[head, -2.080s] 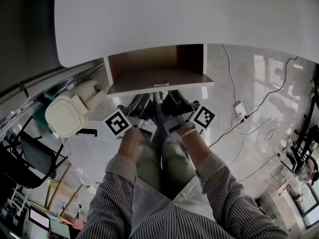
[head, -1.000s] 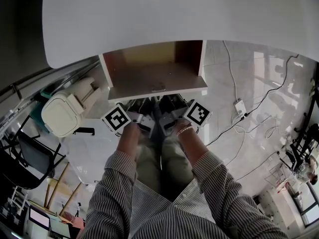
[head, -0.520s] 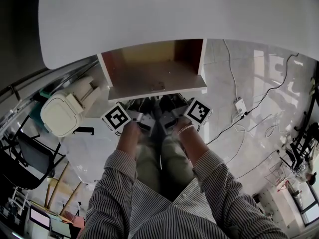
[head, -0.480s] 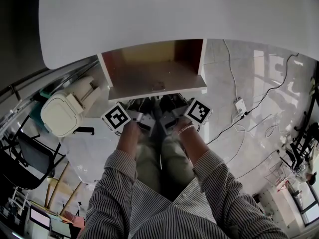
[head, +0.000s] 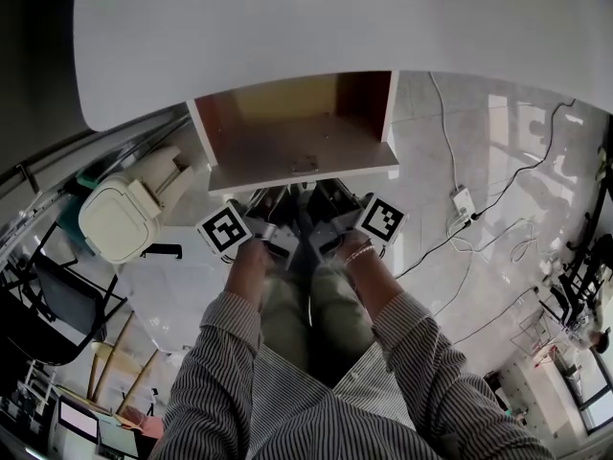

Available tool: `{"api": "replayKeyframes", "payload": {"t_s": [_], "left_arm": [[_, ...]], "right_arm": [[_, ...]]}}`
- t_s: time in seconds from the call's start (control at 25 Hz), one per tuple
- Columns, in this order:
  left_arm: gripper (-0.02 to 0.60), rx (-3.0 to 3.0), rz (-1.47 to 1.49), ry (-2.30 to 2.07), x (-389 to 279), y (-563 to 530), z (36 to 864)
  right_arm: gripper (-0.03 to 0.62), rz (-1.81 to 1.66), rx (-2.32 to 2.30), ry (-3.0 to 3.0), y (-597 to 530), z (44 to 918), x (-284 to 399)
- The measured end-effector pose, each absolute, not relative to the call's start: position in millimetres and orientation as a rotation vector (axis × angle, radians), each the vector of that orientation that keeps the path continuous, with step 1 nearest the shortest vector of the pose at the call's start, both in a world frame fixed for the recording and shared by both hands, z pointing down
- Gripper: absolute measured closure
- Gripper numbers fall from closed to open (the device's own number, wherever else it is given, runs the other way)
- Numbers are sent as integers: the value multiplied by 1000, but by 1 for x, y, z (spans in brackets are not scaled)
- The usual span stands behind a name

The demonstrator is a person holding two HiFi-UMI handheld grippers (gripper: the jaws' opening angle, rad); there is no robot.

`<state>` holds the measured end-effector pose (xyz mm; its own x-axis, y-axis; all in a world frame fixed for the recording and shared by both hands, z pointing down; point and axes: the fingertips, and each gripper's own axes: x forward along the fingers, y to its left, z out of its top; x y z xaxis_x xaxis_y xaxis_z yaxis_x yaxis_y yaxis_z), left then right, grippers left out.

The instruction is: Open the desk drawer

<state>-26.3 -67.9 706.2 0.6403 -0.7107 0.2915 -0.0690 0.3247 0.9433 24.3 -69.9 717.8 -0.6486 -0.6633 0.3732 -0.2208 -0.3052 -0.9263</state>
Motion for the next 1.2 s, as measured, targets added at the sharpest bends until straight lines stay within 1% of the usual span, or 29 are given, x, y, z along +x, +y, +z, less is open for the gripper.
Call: {"api": "replayKeyframes", "payload": {"t_s": [0.28,0.68,0.96,1.2], "left_arm": [[537,1178,-495,-805,-34,-55,701],[538,1208,-485,-808,-35,-40,673],[549,1274,-467,-772,-32,-35,619],[554,1492,-409,-722,-28,-34,562]], "right_arm": [[500,-2010,-1115,1638,-64,709,28],[558,-2012,-1099,1691,-46,679,34],[574,-1985,-1005,1786,-36,630,30],[574,-1919,-922,1852,-36,577,30]]}}
